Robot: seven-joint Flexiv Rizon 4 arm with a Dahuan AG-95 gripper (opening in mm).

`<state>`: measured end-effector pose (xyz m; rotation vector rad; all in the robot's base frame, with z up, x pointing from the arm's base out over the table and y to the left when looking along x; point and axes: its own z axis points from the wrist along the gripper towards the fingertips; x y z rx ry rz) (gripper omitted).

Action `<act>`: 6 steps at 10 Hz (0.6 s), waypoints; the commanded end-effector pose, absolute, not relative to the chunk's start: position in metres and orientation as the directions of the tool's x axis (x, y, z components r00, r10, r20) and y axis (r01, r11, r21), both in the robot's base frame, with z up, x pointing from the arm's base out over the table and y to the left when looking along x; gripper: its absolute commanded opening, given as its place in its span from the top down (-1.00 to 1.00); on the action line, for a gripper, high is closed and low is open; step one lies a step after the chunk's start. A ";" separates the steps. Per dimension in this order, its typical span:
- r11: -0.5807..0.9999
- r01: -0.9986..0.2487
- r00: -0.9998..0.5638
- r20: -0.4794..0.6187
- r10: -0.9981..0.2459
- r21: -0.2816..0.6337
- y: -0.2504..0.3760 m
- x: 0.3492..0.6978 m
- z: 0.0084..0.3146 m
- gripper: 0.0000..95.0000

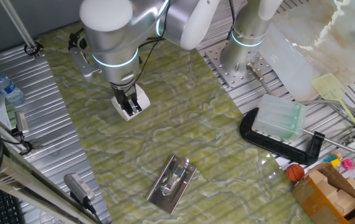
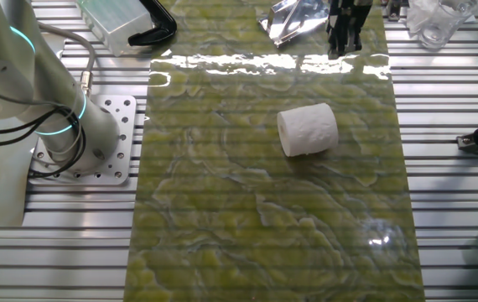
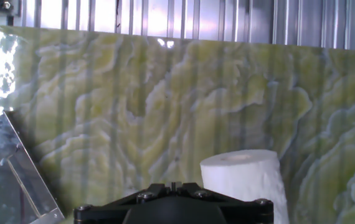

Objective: Take the roll of paper down from the shelf

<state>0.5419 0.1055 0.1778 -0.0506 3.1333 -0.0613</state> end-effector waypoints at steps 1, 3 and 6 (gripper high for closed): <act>0.999 0.007 -1.000 -0.010 0.007 -0.035 0.107 0.544 0.178 1.00; 0.999 0.006 -1.000 -0.012 0.005 -0.035 0.107 0.544 0.178 1.00; 0.999 -0.022 -1.000 -0.009 -0.022 -0.026 0.107 0.544 0.178 1.00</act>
